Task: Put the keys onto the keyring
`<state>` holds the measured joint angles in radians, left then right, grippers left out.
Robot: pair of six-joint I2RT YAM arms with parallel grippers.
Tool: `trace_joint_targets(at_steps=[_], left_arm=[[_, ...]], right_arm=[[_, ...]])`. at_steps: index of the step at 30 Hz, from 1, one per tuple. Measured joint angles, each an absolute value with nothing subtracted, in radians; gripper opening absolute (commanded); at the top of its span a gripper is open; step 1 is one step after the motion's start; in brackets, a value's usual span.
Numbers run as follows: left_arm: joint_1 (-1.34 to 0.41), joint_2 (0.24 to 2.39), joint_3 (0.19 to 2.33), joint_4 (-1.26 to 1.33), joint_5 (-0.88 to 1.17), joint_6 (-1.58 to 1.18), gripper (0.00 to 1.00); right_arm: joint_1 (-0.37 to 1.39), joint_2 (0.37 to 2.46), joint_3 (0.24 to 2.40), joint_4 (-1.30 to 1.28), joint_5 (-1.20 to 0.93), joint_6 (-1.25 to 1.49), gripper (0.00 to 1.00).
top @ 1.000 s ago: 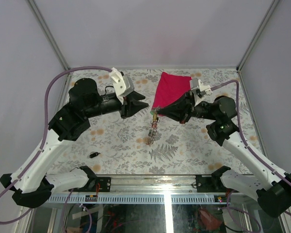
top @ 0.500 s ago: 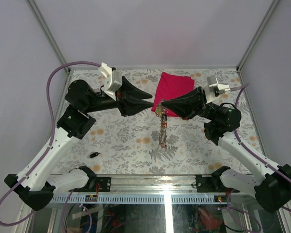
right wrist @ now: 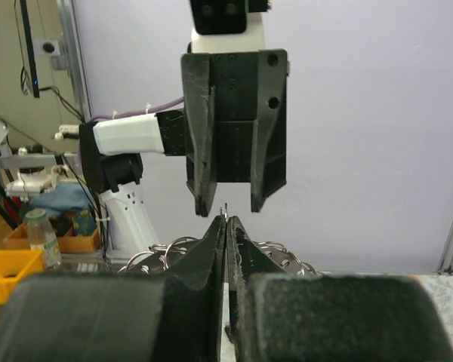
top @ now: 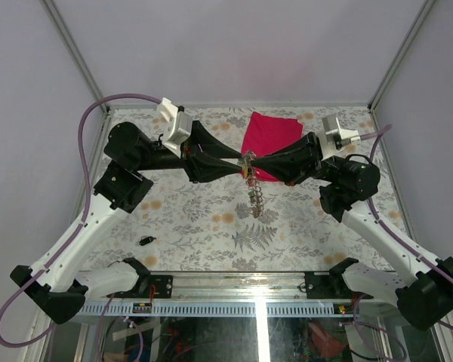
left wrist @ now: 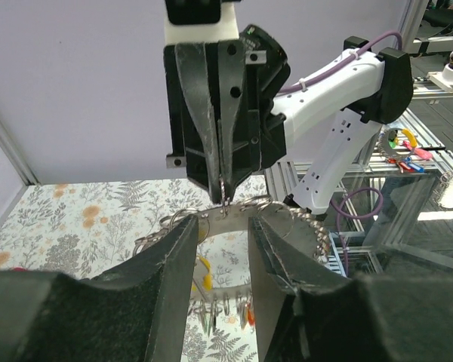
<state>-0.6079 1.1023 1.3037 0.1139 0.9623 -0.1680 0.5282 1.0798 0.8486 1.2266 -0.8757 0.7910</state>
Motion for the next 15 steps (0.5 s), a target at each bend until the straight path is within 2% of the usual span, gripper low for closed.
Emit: trace_joint_targets(at_steps=[5, 15], left_arm=[[-0.608, 1.103, 1.304, 0.117, 0.962, -0.167, 0.35], [-0.608, 1.103, 1.304, 0.116, 0.963, -0.148, 0.35]], right_arm=[[0.528, 1.056, 0.915, 1.126, -0.938, 0.668, 0.0], [0.528, 0.939, 0.845, 1.109, -0.974, 0.354, 0.01]])
